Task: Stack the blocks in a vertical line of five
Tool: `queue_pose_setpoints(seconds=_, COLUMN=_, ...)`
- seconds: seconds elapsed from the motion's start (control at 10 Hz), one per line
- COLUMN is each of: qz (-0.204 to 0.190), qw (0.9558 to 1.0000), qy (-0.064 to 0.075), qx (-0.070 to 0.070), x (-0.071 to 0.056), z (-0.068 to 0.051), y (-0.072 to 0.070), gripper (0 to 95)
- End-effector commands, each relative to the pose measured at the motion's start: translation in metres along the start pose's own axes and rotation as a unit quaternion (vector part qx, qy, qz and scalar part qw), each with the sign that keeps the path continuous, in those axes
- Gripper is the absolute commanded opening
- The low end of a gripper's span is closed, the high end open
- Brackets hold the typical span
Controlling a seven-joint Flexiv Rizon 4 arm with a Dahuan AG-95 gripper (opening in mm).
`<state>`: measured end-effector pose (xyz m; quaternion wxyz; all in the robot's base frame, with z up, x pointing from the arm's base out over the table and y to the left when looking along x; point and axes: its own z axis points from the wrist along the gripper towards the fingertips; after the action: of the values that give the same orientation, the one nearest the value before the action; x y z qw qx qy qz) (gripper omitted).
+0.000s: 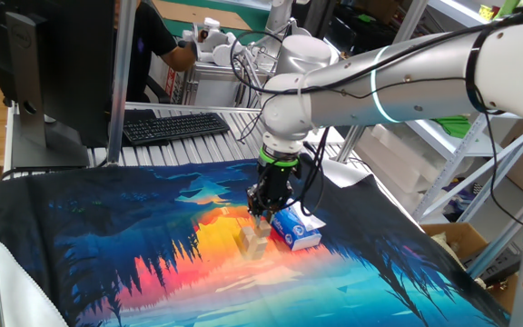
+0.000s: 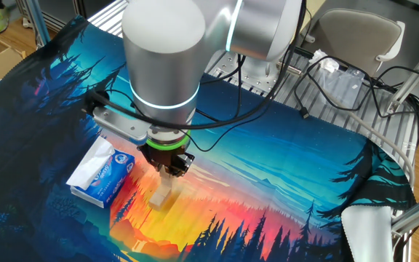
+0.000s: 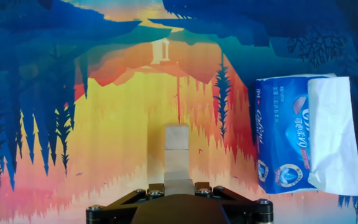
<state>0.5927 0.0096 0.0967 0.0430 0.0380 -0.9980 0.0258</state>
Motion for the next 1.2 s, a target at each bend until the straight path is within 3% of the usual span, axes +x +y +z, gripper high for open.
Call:
queue_pose_setpoints(seconds=0.1, qz=-0.002, qw=1.0000, qy=0.000, qx=0.000, x=0.0014, z=0.0006, y=0.0005, gripper=0.0)
queue_pose_setpoints(seconds=1.2, qz=-0.004, qw=1.0000, qy=-0.002, qx=0.003, x=0.0010, z=0.0065, y=0.0010, gripper=0.0)
